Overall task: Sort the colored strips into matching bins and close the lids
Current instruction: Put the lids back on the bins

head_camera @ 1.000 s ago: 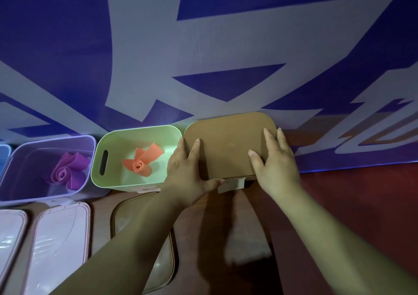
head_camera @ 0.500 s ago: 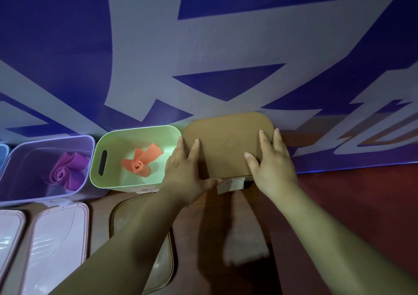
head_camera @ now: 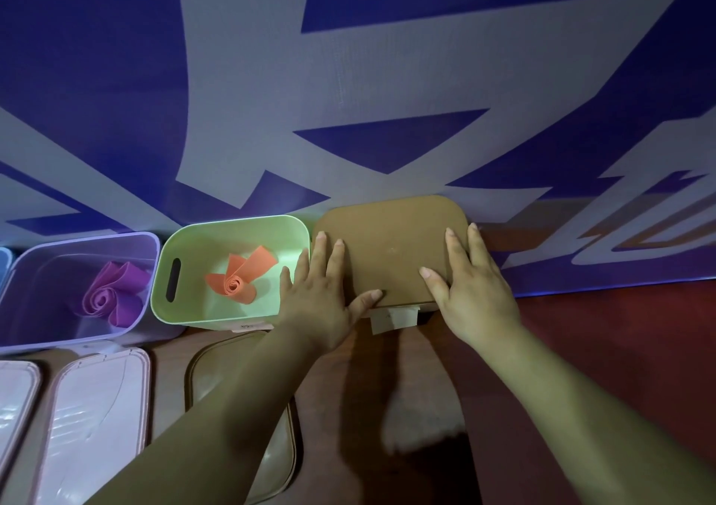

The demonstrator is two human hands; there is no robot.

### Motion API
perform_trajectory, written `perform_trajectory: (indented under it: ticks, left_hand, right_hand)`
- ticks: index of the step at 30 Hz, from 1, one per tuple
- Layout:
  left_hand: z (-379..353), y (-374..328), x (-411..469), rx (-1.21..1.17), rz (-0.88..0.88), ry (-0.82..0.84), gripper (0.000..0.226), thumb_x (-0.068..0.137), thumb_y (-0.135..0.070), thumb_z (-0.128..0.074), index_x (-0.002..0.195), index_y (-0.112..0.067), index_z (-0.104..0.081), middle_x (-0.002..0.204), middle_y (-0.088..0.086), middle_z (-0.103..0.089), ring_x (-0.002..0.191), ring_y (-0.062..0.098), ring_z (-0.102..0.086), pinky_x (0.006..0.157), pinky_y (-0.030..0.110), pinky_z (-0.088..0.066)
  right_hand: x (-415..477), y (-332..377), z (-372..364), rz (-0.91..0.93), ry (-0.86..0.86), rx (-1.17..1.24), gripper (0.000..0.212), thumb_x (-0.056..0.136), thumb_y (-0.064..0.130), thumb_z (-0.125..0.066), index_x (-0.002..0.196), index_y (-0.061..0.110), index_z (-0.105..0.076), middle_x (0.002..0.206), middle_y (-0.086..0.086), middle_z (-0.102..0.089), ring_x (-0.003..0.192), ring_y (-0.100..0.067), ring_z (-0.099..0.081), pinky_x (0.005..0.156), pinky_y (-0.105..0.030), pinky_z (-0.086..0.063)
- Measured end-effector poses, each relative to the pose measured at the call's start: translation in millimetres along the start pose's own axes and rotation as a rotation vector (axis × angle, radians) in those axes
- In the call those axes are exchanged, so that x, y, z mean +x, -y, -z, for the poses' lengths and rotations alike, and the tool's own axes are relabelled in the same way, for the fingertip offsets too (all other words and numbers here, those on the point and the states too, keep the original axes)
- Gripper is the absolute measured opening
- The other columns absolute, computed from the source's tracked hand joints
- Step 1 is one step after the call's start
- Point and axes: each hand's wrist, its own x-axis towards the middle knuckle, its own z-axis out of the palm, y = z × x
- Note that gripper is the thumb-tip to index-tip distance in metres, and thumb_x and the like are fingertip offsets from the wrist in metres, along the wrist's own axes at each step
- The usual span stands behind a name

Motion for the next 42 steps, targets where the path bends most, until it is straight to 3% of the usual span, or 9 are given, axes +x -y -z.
perform_trajectory:
  ticks: [5, 10, 17, 19, 23, 34, 42]
  left_hand:
    - [-1, -1, 0, 0.071, 0.0, -0.016, 0.099, 0.078, -0.09, -0.015, 0.155, -0.029, 0.001, 0.165, 0.002, 0.008, 0.152, 0.03, 0.003, 0.119, 0.06, -0.003]
    - [5, -2, 6, 0.162, -0.06, -0.017, 0.1, 0.073, -0.093, -0.011, 0.154, -0.035, -0.001, 0.162, 0.014, -0.007, 0.151, 0.034, 0.006, 0.118, 0.059, 0.002]
    - [0, -2, 3, 0.108, -0.154, 0.003, 0.105, 0.072, -0.093, -0.017, 0.153, -0.027, -0.012, 0.165, 0.01, 0.009, 0.15, 0.029, 0.017, 0.12, 0.056, 0.005]
    - [3, -1, 7, 0.103, -0.165, 0.022, 0.107, 0.069, -0.095, -0.021, 0.153, -0.029, -0.013, 0.165, 0.011, 0.01, 0.15, 0.031, 0.017, 0.12, 0.055, 0.004]
    - [2, -1, 9, 0.135, -0.189, 0.036, 0.105, 0.066, -0.096, -0.014, 0.153, -0.04, 0.005, 0.164, 0.011, 0.015, 0.149, 0.034, 0.018, 0.12, 0.056, 0.001]
    - [0, -2, 11, 0.171, -0.176, 0.045, 0.103, 0.067, -0.095, -0.007, 0.152, -0.04, 0.013, 0.163, 0.01, 0.017, 0.149, 0.034, 0.02, 0.121, 0.056, -0.004]
    - [10, 11, -12, 0.085, -0.152, 0.008, 0.093, 0.075, -0.09, -0.017, 0.153, -0.044, 0.005, 0.166, 0.004, 0.008, 0.152, 0.029, 0.01, 0.121, 0.056, -0.005]
  right_hand:
    - [-1, -3, 3, 0.0, 0.006, -0.023, 0.078, 0.093, 0.068, -0.035, 0.156, 0.03, -0.009, 0.166, -0.006, -0.001, 0.148, -0.032, -0.025, 0.111, -0.046, -0.036]
    - [-4, -5, 6, 0.021, 0.009, -0.029, 0.078, 0.093, 0.066, -0.038, 0.156, 0.027, -0.014, 0.165, -0.009, -0.005, 0.147, -0.032, -0.026, 0.111, -0.045, -0.036]
    - [-10, -8, 10, 0.043, 0.003, -0.072, 0.083, 0.09, 0.064, -0.049, 0.153, 0.018, -0.022, 0.159, -0.015, -0.015, 0.146, -0.033, -0.026, 0.114, -0.045, -0.032]
    - [-1, -4, 13, 0.054, 0.003, -0.077, 0.087, 0.088, 0.067, -0.048, 0.154, 0.018, -0.019, 0.163, -0.012, -0.006, 0.151, -0.03, -0.012, 0.118, -0.045, -0.025]
    - [13, 2, 12, 0.114, 0.05, -0.136, 0.088, 0.089, 0.072, -0.036, 0.156, 0.026, -0.002, 0.165, -0.002, 0.015, 0.152, -0.023, 0.013, 0.121, -0.044, -0.016]
    - [15, 3, 7, 0.088, 0.068, -0.179, 0.088, 0.089, 0.075, -0.028, 0.157, 0.026, 0.001, 0.165, -0.002, 0.015, 0.152, -0.021, 0.013, 0.12, -0.042, -0.021]
    - [3, 10, 17, 0.142, 0.005, -0.218, 0.085, 0.09, 0.074, -0.028, 0.157, 0.026, -0.005, 0.166, -0.007, 0.007, 0.153, -0.027, 0.008, 0.123, -0.048, -0.01]
